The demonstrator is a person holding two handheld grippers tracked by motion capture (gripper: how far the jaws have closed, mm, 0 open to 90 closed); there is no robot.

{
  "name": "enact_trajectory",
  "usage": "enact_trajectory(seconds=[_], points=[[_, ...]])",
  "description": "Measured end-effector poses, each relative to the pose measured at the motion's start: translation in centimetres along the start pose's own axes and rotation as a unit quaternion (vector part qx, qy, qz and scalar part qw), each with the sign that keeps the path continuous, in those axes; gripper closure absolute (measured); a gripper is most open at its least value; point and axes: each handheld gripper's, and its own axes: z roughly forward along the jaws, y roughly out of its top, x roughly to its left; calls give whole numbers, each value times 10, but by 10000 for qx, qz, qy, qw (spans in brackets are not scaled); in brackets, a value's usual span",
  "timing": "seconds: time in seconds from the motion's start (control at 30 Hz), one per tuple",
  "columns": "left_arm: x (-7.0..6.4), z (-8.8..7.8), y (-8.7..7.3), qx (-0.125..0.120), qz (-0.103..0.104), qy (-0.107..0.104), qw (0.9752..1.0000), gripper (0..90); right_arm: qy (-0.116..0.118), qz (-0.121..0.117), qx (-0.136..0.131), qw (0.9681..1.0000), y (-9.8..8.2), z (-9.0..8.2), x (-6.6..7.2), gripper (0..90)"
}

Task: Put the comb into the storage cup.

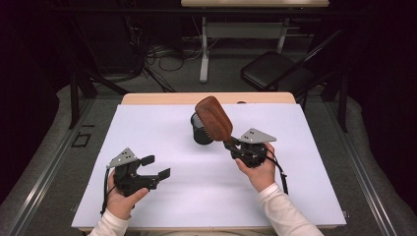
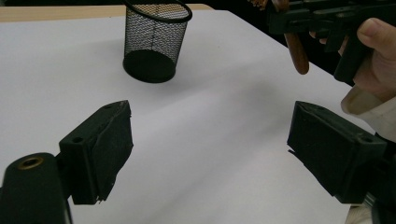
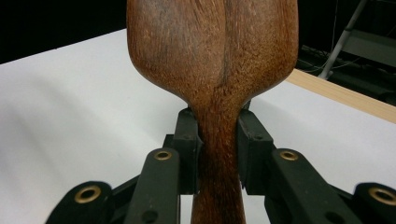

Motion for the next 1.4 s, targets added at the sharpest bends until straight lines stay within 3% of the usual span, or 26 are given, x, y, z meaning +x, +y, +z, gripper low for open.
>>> enact_trajectory(seconds=[0.63, 1.4], points=[[-6, 10, 44, 53, 156, -22, 9999, 147, 13, -26, -42, 10000, 0, 0, 3, 726], [-9, 25, 75, 241, 120, -68, 9996, 147, -19, -62, -133, 9999, 0, -1, 5, 726]])
